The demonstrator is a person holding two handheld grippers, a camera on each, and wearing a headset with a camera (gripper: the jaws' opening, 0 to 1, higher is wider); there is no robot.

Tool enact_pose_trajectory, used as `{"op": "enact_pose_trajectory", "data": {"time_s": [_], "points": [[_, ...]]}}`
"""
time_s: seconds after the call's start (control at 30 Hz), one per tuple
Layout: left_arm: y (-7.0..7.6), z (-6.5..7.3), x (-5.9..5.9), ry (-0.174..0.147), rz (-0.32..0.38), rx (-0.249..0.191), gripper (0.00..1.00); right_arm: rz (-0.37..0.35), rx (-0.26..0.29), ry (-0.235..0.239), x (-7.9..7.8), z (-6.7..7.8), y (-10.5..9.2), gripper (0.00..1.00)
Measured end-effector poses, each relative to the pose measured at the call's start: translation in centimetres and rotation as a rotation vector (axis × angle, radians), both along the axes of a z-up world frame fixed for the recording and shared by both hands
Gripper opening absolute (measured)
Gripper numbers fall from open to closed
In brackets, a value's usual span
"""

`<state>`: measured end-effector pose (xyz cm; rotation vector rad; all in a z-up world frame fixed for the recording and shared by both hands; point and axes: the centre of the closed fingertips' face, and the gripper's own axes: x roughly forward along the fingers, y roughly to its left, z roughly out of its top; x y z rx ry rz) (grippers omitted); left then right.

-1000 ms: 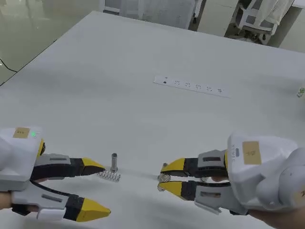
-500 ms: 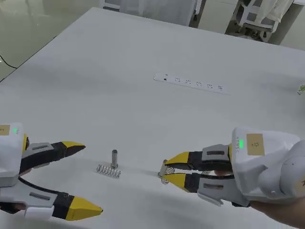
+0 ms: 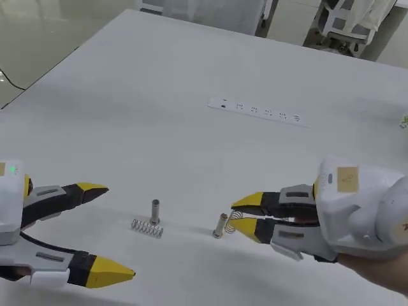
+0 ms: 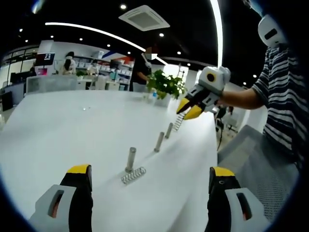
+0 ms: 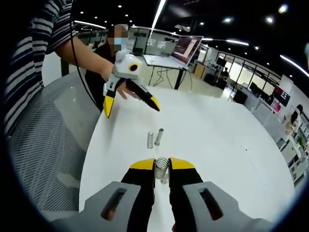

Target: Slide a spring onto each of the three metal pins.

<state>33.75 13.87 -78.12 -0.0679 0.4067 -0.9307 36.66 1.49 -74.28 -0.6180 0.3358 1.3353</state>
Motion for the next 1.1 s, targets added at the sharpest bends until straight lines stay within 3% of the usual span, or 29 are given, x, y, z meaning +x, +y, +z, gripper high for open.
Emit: {"op": "enact_pose_trajectory", "data": {"time_s": [0.37,1.1], "points": [[0.1,0.0,0.1,0.0,0.006,0.004,0.98,-0.082,0.065,0.037,2.5,0.6,0.2,0.07],[0.5,-0.1,0.4,0.006,0.014,0.006,0.98,-0.078,0.026,0.08,2.6,-1.3,0.8,0.07]]}}
